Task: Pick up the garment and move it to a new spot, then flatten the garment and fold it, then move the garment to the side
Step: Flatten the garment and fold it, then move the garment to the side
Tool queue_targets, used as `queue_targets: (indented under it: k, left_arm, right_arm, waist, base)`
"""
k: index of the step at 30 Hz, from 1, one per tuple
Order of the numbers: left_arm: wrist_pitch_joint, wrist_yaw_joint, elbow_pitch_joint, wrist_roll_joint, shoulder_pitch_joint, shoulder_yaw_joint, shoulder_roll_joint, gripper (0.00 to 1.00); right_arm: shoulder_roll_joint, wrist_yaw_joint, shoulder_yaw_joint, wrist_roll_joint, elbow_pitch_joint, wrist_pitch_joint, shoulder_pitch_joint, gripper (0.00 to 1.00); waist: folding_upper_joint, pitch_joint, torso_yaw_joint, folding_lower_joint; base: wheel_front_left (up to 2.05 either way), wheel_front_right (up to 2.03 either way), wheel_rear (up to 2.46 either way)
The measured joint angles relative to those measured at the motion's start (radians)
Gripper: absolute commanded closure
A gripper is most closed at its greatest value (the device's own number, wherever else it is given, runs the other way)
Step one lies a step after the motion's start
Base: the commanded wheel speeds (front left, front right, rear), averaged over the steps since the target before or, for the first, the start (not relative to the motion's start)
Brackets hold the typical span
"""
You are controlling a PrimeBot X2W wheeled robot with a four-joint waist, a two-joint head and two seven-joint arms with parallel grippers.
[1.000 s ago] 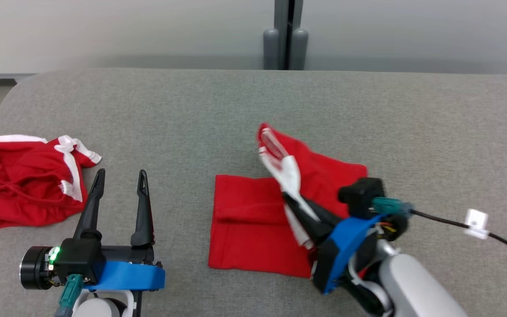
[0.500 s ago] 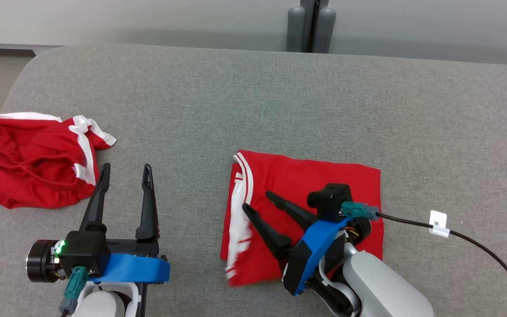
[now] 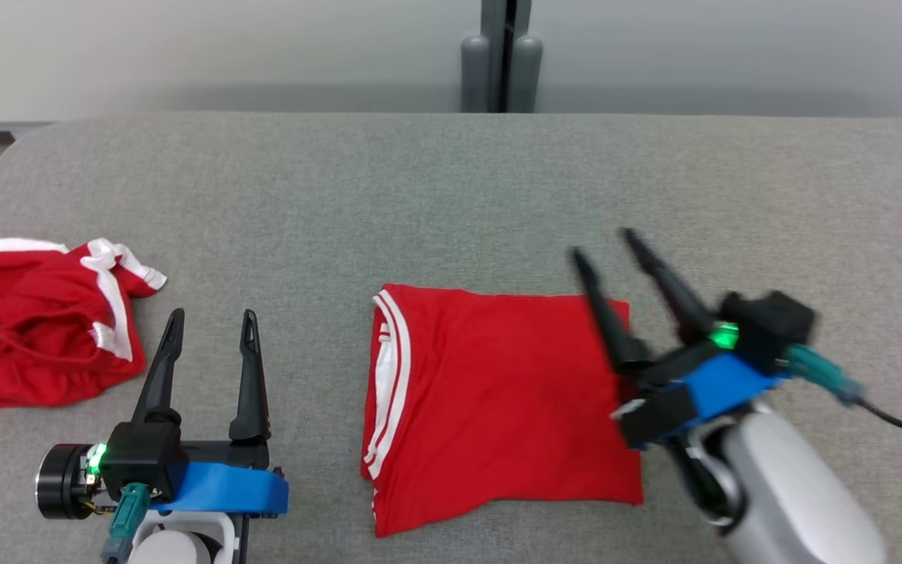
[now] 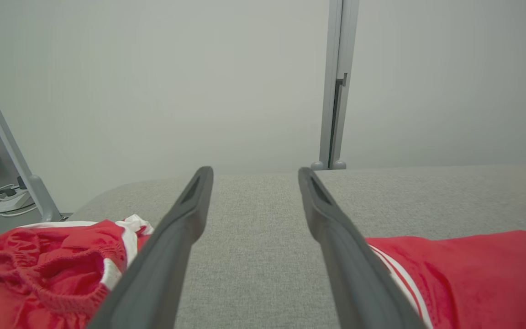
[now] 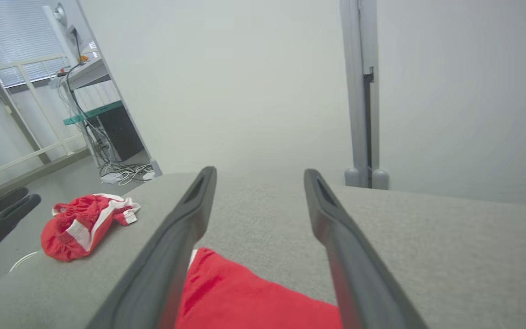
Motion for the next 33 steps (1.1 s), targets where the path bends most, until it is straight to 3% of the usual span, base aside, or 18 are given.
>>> queue_targets:
  k: [8,13,24,33]
  left_arm:
    - [0.0,-0.009,0.05,-0.006,0.028,0.009,0.012,0.0]
    - [0.0,-0.016,0.084,-0.015,0.055,0.008,0.021,0.0]
    - [0.014,-0.029,0.124,-0.034,0.124,-0.009,0.038,0.0]
    - [0.022,-0.03,0.142,-0.048,0.149,-0.017,0.038,0.0]
  right_arm:
    - [-0.039,0.0,-0.314,-0.096,-0.13,0.03,0.234,0.0]
    - [-0.029,0.0,-0.419,-0.136,-0.206,0.088,0.354,0.0]
    - [0.015,0.0,-0.459,-0.167,-0.315,0.193,0.524,0.0]
    - [0.028,0.0,-0.458,-0.194,-0.373,0.237,0.575,0.0]
  waist:
    - [0.0,-0.048,-0.041,-0.0002]
    - [-0.0001,-0.086,-0.06,-0.0001]
    - [-0.0001,-0.188,-0.065,-0.0002]
    - [-0.0002,-0.223,-0.07,-0.0001]
  base:
    - [0.0,0.0,0.0]
    - [0.0,0.0,0.0]
    - [0.0,0.0,0.0]
    - [0.0,0.0,0.0]
